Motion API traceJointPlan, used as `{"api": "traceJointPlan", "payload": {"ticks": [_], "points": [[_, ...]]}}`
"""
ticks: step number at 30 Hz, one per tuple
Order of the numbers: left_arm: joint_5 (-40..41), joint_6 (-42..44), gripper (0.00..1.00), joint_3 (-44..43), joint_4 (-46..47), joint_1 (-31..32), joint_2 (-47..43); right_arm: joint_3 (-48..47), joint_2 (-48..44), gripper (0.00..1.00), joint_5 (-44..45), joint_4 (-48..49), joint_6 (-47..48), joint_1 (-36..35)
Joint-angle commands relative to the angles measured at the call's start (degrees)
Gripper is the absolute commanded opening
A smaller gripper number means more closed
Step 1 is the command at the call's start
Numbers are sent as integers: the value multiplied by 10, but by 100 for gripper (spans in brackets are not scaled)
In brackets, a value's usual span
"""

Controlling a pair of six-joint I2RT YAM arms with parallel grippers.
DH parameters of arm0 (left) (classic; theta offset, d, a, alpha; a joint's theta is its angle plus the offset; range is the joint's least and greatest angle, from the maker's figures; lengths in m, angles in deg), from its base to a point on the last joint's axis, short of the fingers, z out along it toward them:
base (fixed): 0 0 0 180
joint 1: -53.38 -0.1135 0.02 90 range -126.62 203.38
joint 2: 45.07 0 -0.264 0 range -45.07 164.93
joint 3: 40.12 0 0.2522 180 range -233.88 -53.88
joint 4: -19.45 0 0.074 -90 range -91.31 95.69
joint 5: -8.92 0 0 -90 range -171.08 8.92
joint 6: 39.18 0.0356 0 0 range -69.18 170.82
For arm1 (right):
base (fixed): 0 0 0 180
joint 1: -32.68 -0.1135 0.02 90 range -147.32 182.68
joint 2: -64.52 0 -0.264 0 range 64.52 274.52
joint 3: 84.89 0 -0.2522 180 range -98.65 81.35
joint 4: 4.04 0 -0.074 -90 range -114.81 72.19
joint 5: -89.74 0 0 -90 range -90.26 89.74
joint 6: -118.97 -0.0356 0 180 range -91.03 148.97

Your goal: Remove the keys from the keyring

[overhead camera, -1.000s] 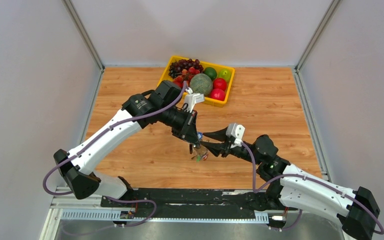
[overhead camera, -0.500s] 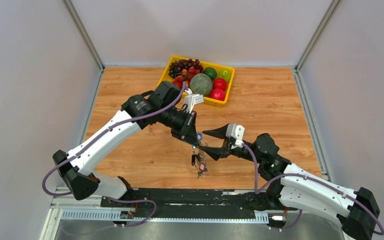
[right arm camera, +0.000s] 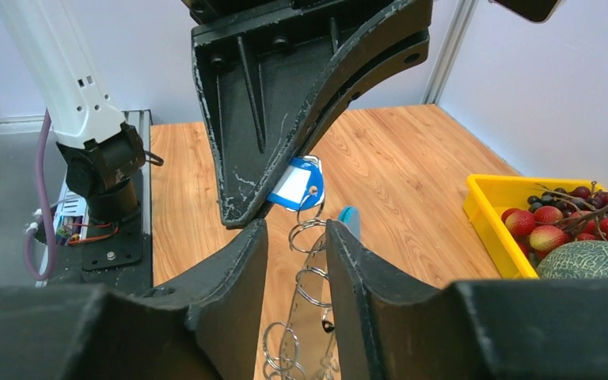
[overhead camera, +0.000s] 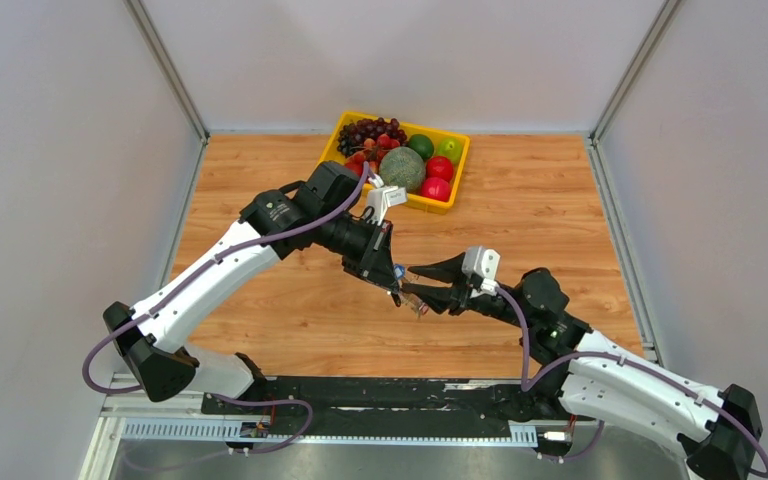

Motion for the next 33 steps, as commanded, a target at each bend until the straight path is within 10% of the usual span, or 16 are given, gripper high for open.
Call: {"api": "traceJointPlan", "payload": {"ticks": [1, 16, 25, 33], "points": [[-12, -7, 0, -6, 27, -1, -22, -15, -12, 36, -15, -2, -6, -2], [-21, -20, 0, -5, 32, 0, -34, -41, 34, 41, -48, 1, -6, -1], [-16, -18, 0, -3, 34, 0, -39, -60, 50, 4, -57, -20, 2, -2], [-8, -35, 0, -3, 56, -11, -47, -42, 8, 0, -51, -46, 5, -1]]}}
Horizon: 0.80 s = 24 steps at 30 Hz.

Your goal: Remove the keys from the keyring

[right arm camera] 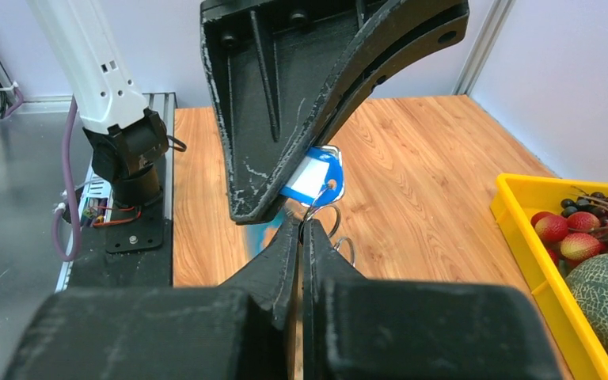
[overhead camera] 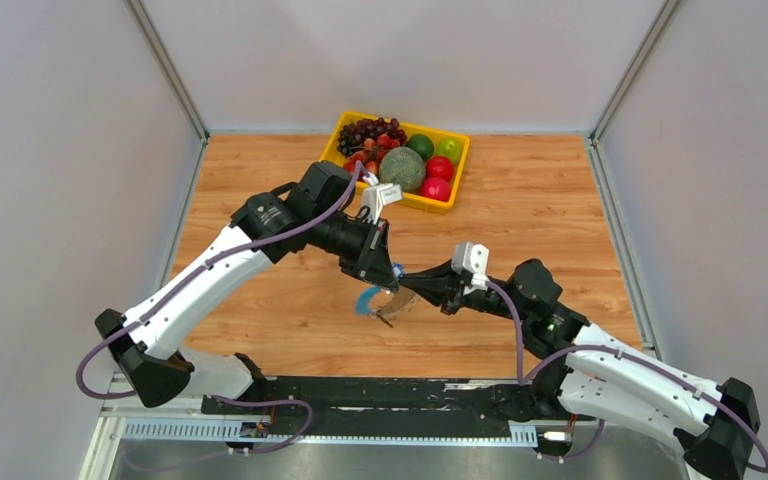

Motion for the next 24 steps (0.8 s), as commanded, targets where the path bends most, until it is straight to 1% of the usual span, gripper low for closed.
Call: {"api": "traceJointPlan", "payload": {"ticks": [1, 5, 10, 13, 17, 20, 24], "points": [[-11, -16, 0, -5, 53, -12, -30, 1, -32, 0, -9, -13, 4, -1], [-19, -25, 0, 4, 69, -29, -34, 4, -40, 0, -33, -29, 8, -2], [-31, -30, 0, 20, 86, -34, -30, -3, -38, 0, -59, -38, 10, -2], [-42, -31, 0, 43, 94, -34, -27, -7, -42, 0, -67, -37, 15, -2], [-81, -35, 0, 85, 115, -33, -22, -10, -39, 0, -70, -28, 32, -1], [-87, -35, 0, 109, 123, -31, -20, 12, -46, 0, -73, 12, 45, -1], [-92, -34, 0, 119, 134, -31, -18, 65, -80, 0, -81, 103, 59, -2]]}}
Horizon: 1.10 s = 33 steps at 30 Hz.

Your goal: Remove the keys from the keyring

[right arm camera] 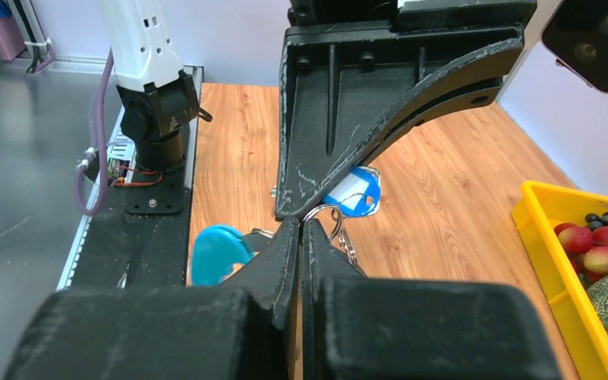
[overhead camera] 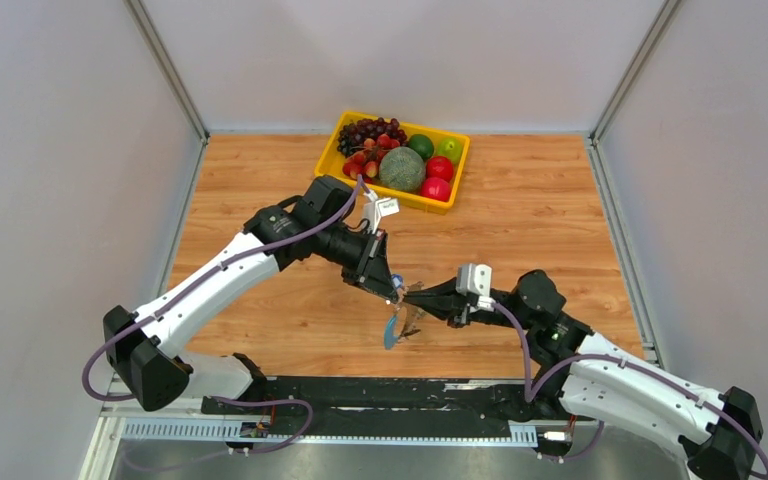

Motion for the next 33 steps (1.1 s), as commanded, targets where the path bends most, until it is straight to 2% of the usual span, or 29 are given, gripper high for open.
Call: {"api": "traceJointPlan", "payload": {"ticks": [1, 13, 20, 21, 25, 29, 33], "points": [[-21, -2, 0, 2, 42, -2, -4, 45, -49, 0, -30, 147, 34, -2], [-40, 18, 0, 11, 34, 21, 21, 73, -61, 0, -56, 188, 114, -2], [-32, 19, 0, 11, 37, 31, 28, 76, -64, 0, -62, 194, 127, -2], [-31, 19, 0, 6, 37, 31, 27, 75, -66, 5, -57, 190, 123, -2], [-16, 21, 0, -16, 28, 31, 14, 64, -77, 38, -34, 146, 110, -2], [4, 23, 0, -44, 9, 31, -2, 73, -101, 46, -2, 129, 77, -3], [22, 29, 0, -67, -19, 31, -8, 89, -123, 47, 37, 123, 22, -2]]}}
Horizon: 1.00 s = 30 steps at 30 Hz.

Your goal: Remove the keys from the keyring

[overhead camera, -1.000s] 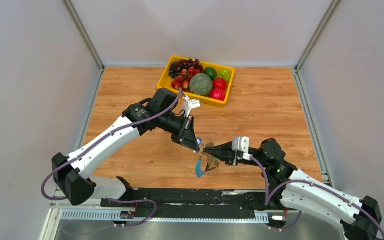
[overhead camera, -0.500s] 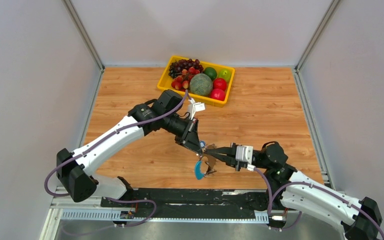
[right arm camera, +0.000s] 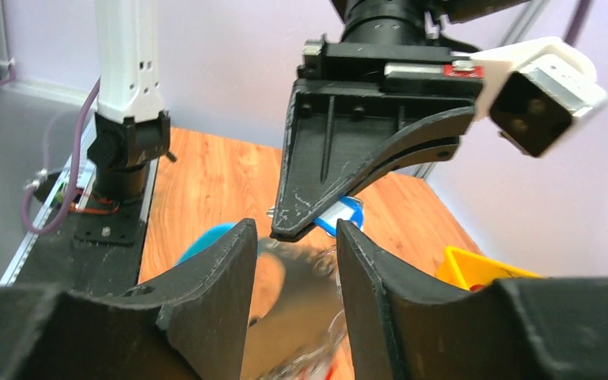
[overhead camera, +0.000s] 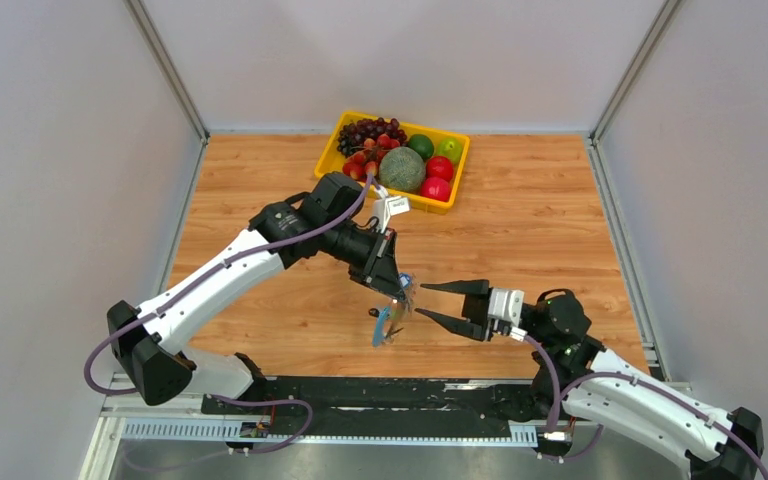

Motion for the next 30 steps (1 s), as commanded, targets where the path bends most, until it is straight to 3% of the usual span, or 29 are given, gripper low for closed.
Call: {"api": "traceJointPlan", "payload": {"ticks": [1, 8, 14, 22, 30], "points": [[27, 16, 0, -43, -29, 1, -30, 5, -27, 46, 44, 17, -63, -1], [35, 17, 0, -47, -38, 1, -37, -20, -9, 48, 66, -21, -107, -2], [35, 14, 0, -50, -39, 1, -43, -65, 42, 44, 79, -62, -129, -2], [31, 6, 0, -50, -38, 2, -55, -73, 72, 37, 82, -43, -133, -2], [23, -3, 0, -47, -25, 7, -60, -89, 98, 36, 72, -31, -128, -2]]}}
